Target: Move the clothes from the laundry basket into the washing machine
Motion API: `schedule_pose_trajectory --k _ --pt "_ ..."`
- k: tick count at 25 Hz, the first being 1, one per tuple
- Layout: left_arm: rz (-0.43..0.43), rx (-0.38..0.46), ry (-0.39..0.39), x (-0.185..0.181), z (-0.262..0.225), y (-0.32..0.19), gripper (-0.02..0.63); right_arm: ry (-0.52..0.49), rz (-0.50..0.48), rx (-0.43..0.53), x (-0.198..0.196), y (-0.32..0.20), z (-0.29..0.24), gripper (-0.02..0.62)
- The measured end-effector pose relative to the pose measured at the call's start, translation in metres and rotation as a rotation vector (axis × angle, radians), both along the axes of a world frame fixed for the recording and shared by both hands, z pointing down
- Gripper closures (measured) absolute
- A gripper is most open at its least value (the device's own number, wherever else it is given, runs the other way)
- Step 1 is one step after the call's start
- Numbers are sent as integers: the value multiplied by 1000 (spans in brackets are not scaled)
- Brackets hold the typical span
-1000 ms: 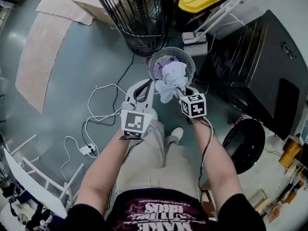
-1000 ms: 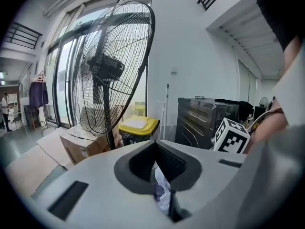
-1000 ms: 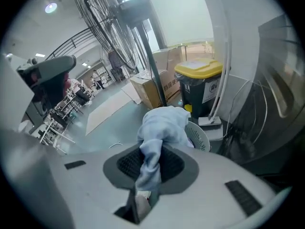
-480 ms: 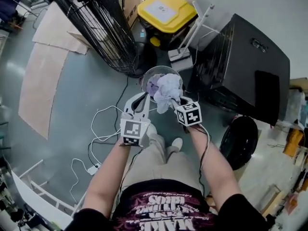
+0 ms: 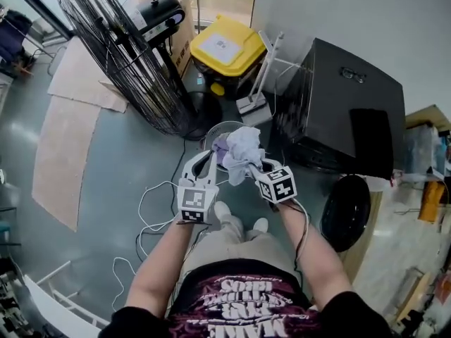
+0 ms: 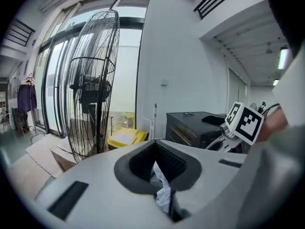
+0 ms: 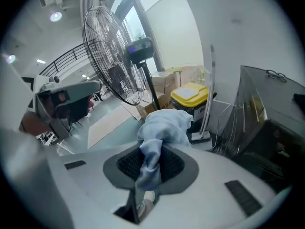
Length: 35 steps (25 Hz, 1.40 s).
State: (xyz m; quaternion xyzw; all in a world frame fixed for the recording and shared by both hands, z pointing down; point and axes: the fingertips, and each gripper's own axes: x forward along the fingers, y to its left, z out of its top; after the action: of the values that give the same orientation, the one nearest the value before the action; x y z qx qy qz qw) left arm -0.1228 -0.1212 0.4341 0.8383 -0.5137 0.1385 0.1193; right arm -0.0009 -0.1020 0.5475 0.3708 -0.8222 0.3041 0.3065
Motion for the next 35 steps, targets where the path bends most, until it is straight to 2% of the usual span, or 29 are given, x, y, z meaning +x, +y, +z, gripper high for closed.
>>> schedule_pose_trajectory --k 7,13,23,29,35 --pt "29 48 29 16 -35 -8 601 -17 15 73 10 -2 -51 526" --pt "70 121 25 31 -68 -13 601 -53 45 148 17 -5 -93 526" --pt "148 113 54 66 -74 -11 601 -69 82 203 37 2 -130 526" --pt "195 108 80 99 -78 -7 601 -44 117 213 72 21 -143 526" --pt "252 116 88 155 -88 9 601 -26 166 222 130 48 -155 526"
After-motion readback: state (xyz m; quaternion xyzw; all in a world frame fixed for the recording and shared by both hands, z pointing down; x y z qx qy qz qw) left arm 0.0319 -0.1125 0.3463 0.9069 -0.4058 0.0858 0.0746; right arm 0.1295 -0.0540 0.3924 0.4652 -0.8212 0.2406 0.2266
